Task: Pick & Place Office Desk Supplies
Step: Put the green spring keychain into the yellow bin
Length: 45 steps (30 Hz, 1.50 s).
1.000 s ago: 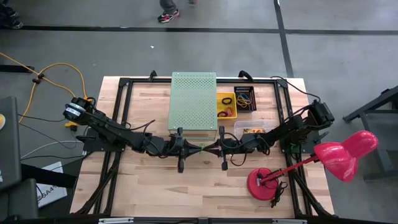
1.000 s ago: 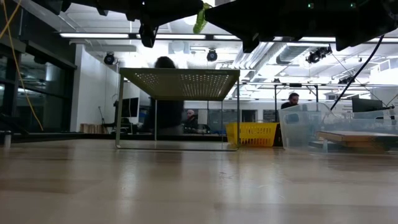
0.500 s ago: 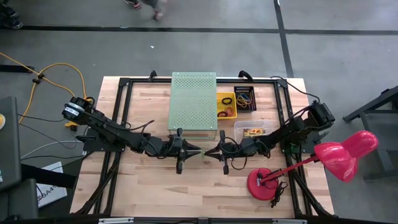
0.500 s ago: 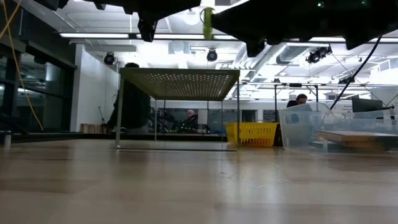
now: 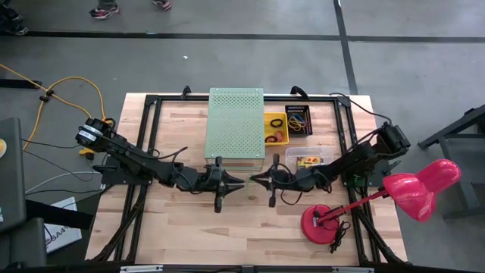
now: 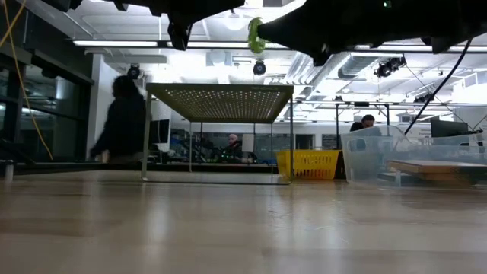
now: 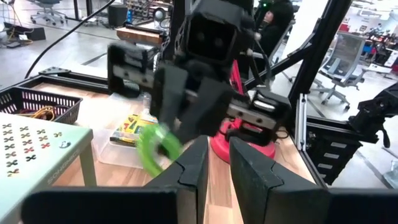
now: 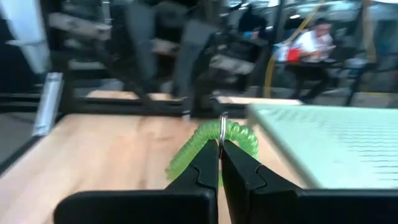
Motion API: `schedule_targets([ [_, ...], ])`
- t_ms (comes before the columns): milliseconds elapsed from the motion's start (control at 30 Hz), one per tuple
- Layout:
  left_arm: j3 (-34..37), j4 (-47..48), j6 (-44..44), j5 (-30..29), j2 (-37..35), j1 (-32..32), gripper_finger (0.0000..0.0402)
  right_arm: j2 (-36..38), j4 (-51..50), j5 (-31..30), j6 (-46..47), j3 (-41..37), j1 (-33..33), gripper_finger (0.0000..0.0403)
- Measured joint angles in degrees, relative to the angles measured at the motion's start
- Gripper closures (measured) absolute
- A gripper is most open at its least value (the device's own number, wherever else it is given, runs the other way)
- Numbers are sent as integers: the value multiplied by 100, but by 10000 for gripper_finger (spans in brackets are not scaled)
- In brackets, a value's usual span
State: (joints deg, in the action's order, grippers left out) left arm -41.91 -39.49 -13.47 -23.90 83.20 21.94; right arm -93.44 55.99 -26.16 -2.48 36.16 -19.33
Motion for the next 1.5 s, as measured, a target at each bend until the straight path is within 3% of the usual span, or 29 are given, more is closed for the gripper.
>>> schedule_targets([
  [333,0,1,0,4,0,-1,341,451,-6,-1339,-784,0,419,400],
  [633,0,4,2,9,0,-1,341,457,-276,-2376,-484,0,1410,400],
  [867,0,97,4,11,0,-1,341,456,-630,-2510,-255,0,2008,400],
  [1033,0,110,3,11,0,-1,341,456,-1345,-2415,418,0,2353,400],
  [1300,0,179,-9,10,2,-1,341,500,-2654,-2088,1771,31,2631,400],
  [1500,0,195,-17,9,2,-1,341,496,-3091,-1404,2313,28,2831,400],
])
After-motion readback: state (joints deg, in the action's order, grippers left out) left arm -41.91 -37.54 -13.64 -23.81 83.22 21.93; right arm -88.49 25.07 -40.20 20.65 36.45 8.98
